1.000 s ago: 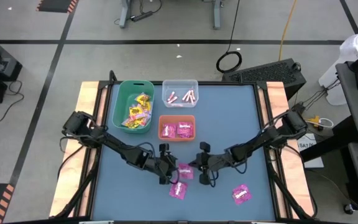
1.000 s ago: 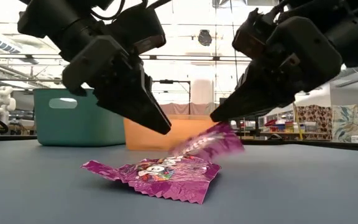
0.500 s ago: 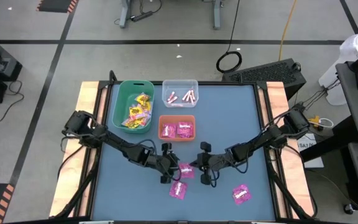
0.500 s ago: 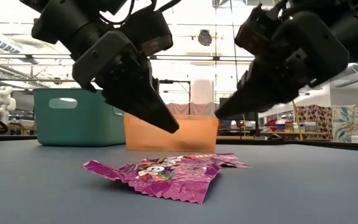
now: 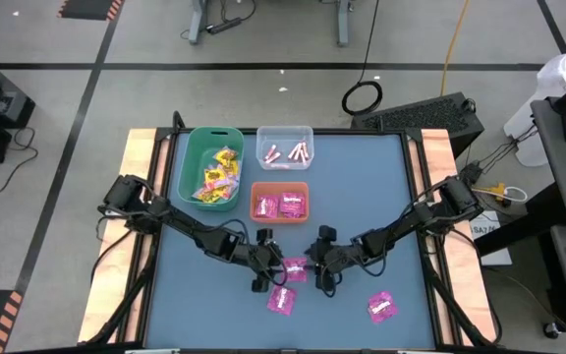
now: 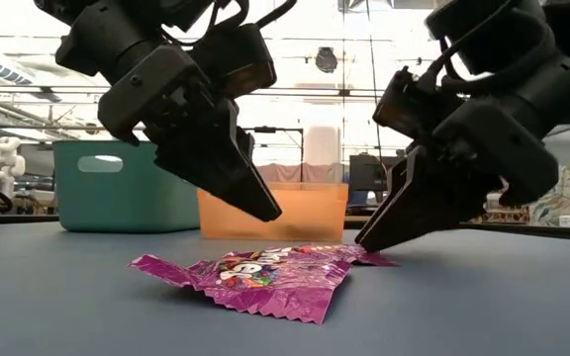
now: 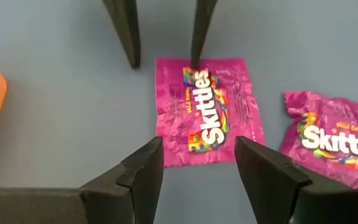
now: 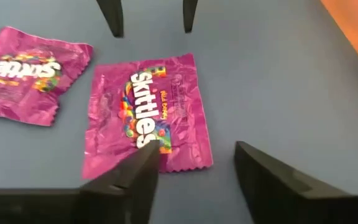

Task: Sort candy
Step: Put the violet candy into the orange bin

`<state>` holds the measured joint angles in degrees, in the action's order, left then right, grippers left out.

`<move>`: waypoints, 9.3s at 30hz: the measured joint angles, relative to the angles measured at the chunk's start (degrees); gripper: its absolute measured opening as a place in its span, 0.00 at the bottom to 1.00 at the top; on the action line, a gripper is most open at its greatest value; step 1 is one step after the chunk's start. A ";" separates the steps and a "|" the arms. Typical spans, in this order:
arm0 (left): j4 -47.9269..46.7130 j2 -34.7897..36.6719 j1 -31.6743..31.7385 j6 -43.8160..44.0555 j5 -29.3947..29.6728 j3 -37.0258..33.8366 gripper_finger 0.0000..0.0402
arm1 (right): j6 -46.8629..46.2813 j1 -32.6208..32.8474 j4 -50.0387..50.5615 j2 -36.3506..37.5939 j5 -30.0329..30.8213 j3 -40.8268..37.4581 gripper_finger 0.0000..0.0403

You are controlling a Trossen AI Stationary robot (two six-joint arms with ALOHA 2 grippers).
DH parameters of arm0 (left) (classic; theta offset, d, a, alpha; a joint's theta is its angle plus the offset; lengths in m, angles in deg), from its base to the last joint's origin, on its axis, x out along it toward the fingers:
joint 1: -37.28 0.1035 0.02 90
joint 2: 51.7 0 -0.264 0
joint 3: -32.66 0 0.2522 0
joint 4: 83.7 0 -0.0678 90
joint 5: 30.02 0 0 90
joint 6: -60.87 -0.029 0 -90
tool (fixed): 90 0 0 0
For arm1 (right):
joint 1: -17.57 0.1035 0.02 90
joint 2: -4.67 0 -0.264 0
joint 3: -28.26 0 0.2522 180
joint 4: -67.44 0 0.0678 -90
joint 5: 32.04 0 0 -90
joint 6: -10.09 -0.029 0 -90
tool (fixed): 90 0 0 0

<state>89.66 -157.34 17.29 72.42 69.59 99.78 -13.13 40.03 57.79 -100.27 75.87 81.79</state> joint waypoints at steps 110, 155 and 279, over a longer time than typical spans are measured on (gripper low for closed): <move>-1.60 33.03 2.49 -15.23 19.25 0.01 0.00 | 2.33 13.66 0.95 17.18 28.63 -2.34 0.38; -1.92 33.20 -2.91 -28.52 30.26 0.00 0.00 | 1.41 13.66 2.72 17.16 28.29 -2.34 0.38; 11.42 17.31 1.18 1.55 19.17 -10.25 0.37 | -62.79 40.61 69.65 2.51 -1.65 23.37 0.70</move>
<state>101.08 -140.03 18.47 73.97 88.76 89.53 -75.92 80.64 127.44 -97.76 74.22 105.16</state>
